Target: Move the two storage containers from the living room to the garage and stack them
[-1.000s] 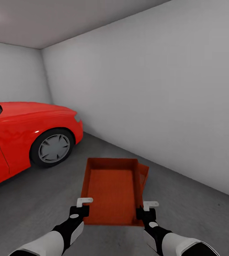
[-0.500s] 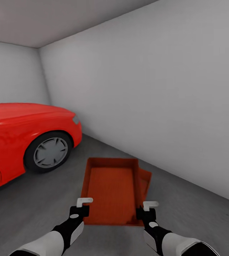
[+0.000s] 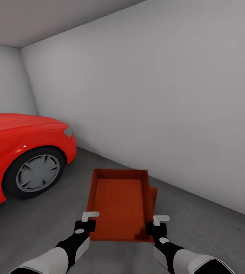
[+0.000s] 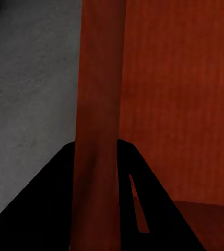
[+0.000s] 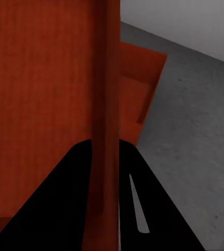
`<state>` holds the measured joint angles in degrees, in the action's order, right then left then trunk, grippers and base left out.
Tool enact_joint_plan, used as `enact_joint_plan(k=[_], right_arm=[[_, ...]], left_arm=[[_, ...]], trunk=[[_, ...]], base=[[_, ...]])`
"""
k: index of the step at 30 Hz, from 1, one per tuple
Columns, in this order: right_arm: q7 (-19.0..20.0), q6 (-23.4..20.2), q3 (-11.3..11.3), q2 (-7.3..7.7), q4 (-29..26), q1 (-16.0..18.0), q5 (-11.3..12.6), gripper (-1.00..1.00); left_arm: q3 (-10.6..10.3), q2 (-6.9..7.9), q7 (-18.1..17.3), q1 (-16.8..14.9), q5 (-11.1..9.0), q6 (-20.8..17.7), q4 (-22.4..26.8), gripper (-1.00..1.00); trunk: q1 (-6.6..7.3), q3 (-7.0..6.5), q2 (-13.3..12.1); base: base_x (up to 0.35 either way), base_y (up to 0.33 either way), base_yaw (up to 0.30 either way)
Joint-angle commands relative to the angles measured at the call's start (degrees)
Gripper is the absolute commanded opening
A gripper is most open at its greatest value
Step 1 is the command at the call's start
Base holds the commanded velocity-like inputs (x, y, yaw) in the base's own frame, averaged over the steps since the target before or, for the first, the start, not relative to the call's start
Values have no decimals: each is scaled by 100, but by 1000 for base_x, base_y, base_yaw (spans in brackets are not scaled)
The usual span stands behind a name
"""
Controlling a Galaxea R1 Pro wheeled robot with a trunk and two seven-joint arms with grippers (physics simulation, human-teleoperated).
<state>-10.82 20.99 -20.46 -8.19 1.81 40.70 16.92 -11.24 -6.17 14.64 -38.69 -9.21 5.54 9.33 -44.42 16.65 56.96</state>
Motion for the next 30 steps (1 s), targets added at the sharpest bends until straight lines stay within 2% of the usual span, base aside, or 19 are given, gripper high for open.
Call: enact_joint_plan(k=[1, 30], right_arm=[[-6, 20, 288, 37, 3, 8, -22, -100], [-5, 36, 288, 37, 3, 8, -22, -100]], left_arm=[[276, 54, 57, -7, -213, 7, 7, -100], [280, 55, 57, -7, -217, 6, 2, -100]], trunk=[[-4, 7, 5], [-4, 7, 5]], base=[[322, 166, -254], [322, 173, -255]])
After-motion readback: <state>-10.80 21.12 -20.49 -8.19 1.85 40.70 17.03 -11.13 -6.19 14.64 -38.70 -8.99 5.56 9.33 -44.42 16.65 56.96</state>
